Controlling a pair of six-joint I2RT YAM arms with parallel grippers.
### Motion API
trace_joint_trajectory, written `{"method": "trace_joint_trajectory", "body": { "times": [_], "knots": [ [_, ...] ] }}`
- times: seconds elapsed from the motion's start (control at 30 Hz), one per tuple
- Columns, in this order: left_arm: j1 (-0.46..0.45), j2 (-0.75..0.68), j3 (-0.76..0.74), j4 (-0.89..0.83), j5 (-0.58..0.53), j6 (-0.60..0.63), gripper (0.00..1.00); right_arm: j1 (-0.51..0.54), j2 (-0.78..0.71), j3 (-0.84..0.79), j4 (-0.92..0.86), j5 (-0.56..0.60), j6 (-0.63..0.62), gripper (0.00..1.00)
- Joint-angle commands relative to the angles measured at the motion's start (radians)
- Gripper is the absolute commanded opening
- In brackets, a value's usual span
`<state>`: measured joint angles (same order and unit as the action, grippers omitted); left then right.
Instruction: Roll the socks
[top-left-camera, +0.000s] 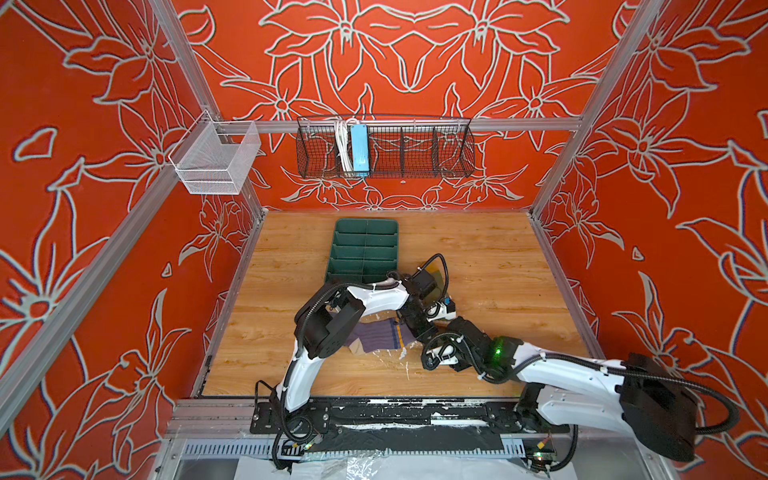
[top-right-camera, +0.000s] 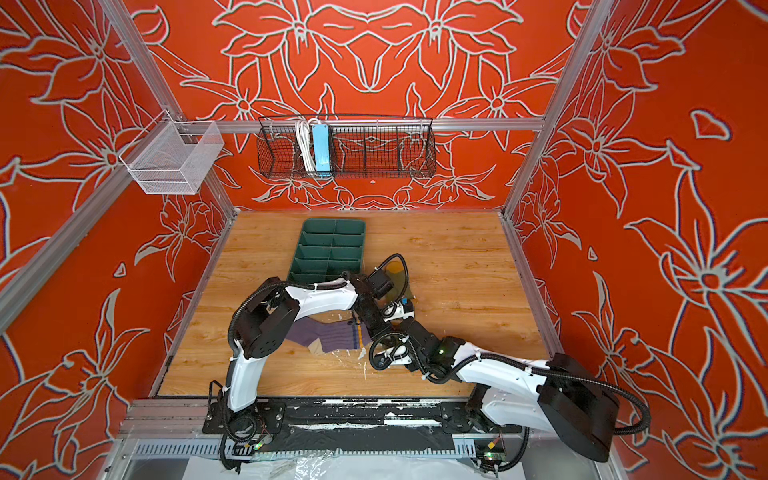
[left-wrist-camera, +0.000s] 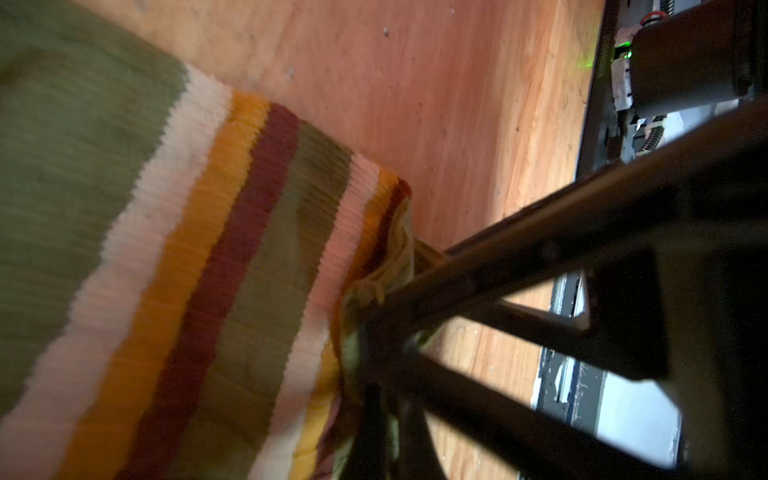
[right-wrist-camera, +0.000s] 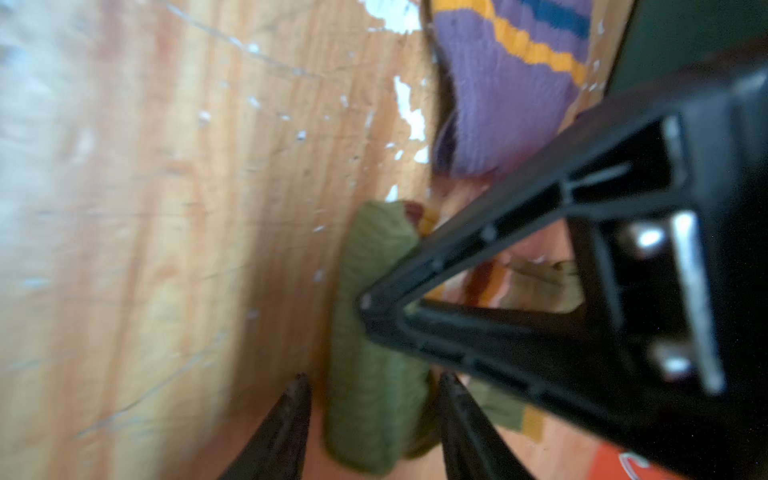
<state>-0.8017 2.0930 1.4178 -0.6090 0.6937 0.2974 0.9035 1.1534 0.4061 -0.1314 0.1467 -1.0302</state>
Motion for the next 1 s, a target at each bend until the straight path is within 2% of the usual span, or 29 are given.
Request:
{"method": "trace_joint_trajectory", "body": {
  "times": [0.0, 0.07, 0.13, 0.27, 0.33, 0.37, 0.47, 0.57, 0.7, 0.73, 0.8, 0.87, 0.97],
  "knots": [
    [0.006, 0.014, -0.016, -0.025, 0.020, 0.005, 0.00, -0.005, 0.047, 0.002, 0.022, -0.021, -0.002, 0.38],
    [0.006, 0.011, -0.016, -0.022, 0.021, 0.004, 0.00, -0.005, 0.064, 0.006, 0.003, -0.030, -0.005, 0.30],
    [0.006, 0.000, -0.017, -0.016, 0.022, 0.004, 0.00, -0.005, 0.078, 0.010, -0.019, -0.032, -0.015, 0.17],
    [0.006, -0.046, -0.036, 0.016, 0.002, -0.008, 0.00, -0.004, 0.083, 0.033, -0.110, -0.055, -0.001, 0.01],
    [0.006, -0.094, -0.056, 0.058, -0.041, -0.028, 0.30, -0.005, 0.084, 0.054, -0.184, -0.078, 0.023, 0.00],
    [0.006, -0.119, -0.068, 0.080, -0.068, -0.037, 0.41, -0.005, 0.083, 0.062, -0.212, -0.092, 0.034, 0.00],
    [0.006, -0.229, -0.128, 0.174, -0.209, -0.071, 0.72, -0.006, 0.081, 0.087, -0.302, -0.144, 0.075, 0.00],
    [0.007, -0.361, -0.184, 0.241, -0.420, -0.083, 0.90, -0.013, 0.086, 0.111, -0.354, -0.197, 0.116, 0.00],
    [0.011, -0.623, -0.321, 0.376, -0.788, -0.008, 1.00, -0.038, 0.104, 0.130, -0.368, -0.269, 0.161, 0.00],
    [0.014, -0.687, -0.364, 0.419, -0.887, 0.036, 0.98, -0.048, 0.115, 0.136, -0.364, -0.286, 0.171, 0.00],
    [0.023, -0.837, -0.443, 0.504, -0.978, 0.146, 0.98, -0.061, 0.147, 0.155, -0.369, -0.316, 0.189, 0.00],
    [0.033, -0.982, -0.494, 0.534, -0.966, 0.268, 0.98, -0.077, 0.193, 0.182, -0.381, -0.344, 0.204, 0.00],
    [0.034, -1.199, -0.515, 0.422, -0.759, 0.482, 1.00, -0.113, 0.288, 0.246, -0.428, -0.416, 0.232, 0.00]
  ]
}}
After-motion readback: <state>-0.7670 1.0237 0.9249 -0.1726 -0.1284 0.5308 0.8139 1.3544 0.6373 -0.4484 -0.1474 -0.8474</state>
